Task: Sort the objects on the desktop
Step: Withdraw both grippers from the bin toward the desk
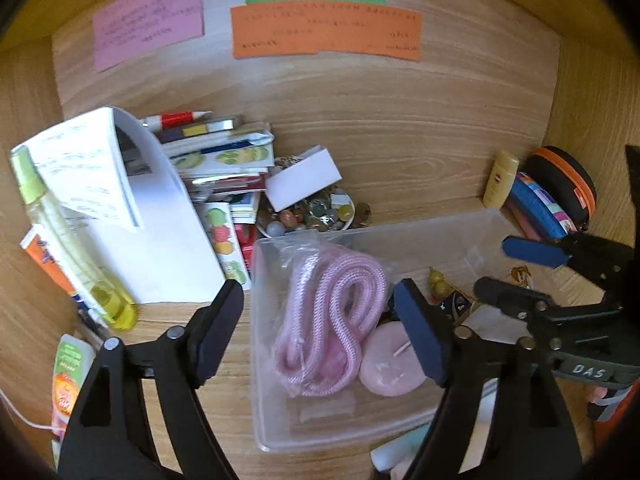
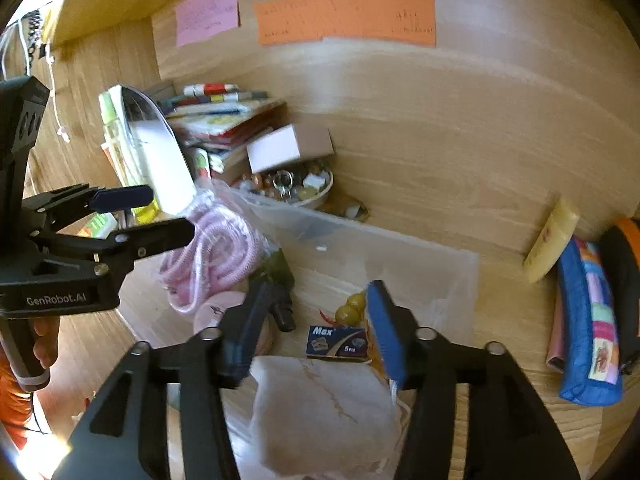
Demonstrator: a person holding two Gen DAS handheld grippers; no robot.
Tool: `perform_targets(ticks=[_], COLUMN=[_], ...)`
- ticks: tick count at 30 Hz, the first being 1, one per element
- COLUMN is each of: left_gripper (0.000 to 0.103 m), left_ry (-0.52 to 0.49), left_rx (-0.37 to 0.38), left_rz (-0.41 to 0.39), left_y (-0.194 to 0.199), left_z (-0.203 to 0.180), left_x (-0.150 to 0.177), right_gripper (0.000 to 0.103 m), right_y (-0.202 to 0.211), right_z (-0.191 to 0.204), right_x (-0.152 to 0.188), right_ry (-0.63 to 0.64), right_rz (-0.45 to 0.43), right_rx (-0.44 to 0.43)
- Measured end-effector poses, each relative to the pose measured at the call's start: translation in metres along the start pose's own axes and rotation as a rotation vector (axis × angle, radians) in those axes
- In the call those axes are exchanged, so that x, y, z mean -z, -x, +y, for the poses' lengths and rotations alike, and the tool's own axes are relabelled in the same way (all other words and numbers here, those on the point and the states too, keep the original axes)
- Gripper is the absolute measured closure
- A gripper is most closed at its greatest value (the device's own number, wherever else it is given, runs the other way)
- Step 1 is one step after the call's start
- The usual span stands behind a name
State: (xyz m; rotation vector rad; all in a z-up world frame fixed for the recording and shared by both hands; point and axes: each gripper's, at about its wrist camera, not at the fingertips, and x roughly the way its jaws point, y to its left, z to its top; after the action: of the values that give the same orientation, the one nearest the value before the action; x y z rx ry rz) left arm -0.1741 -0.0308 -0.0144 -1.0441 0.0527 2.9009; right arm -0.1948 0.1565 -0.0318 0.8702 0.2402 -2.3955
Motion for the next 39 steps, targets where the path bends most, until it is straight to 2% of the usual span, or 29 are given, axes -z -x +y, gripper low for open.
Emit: perform_targets(ticks=[2, 3, 4, 6, 9, 13, 22, 31, 39], left_gripper=[0.01, 0.008, 0.008, 0.006, 0.004, 0.003, 0.001, 0.001, 0.001], left_ry=[0.005, 0.01, 0.013, 0.015, 0.018, 0.023, 0.053, 0.063, 0.035], left_rx=[-0.008, -0.015, -0.021, -0.028, -0.038, -0.054, -0.062, -0.08, -0.062], left_rz=[-0.003, -0.009, -0.018, -0.032, -0.048, -0.069, -0.09, -0.001, 0.102], left_y=[0.006, 0.01, 0.015, 0.024, 0.035, 0.055, 0.092, 0.101, 0.094], left_z=[0.0, 0.001, 0.001, 0.001, 0.001, 0.004, 0.017, 0.031, 0.024], left_x=[0.001, 0.002, 0.003, 0.004, 0.005, 0.012, 0.046, 0.1, 0.151], right_gripper=[0.049, 0.042, 0.032, 0.02, 0.018, 0.01, 0.007, 0.007, 0.007], right_y=[0.01, 0.014, 0.019, 0.03, 0.047, 0.066, 0.098, 0.105, 0.093], right_z=[0.004, 0.006, 0.008, 0.012, 0.018, 0.023, 0.028, 0.021, 0.019], right_x=[-0.002, -0.004, -0.005, -0.005, -0.004, 0.004, 0.035, 0.075, 0.108], right_ry=[0.014, 0.017, 0.018, 0.02, 0.036, 0.046, 0.013, -0.059, -0.073], right_rz=[-0.02, -0.028, -0.037, -0.061, -0.089, -0.112, -0.127, -0.068, 0.011], right_rx=[0.012, 0.014, 0.017, 0.034, 0.064, 0.096, 0.128, 0.179, 0.208])
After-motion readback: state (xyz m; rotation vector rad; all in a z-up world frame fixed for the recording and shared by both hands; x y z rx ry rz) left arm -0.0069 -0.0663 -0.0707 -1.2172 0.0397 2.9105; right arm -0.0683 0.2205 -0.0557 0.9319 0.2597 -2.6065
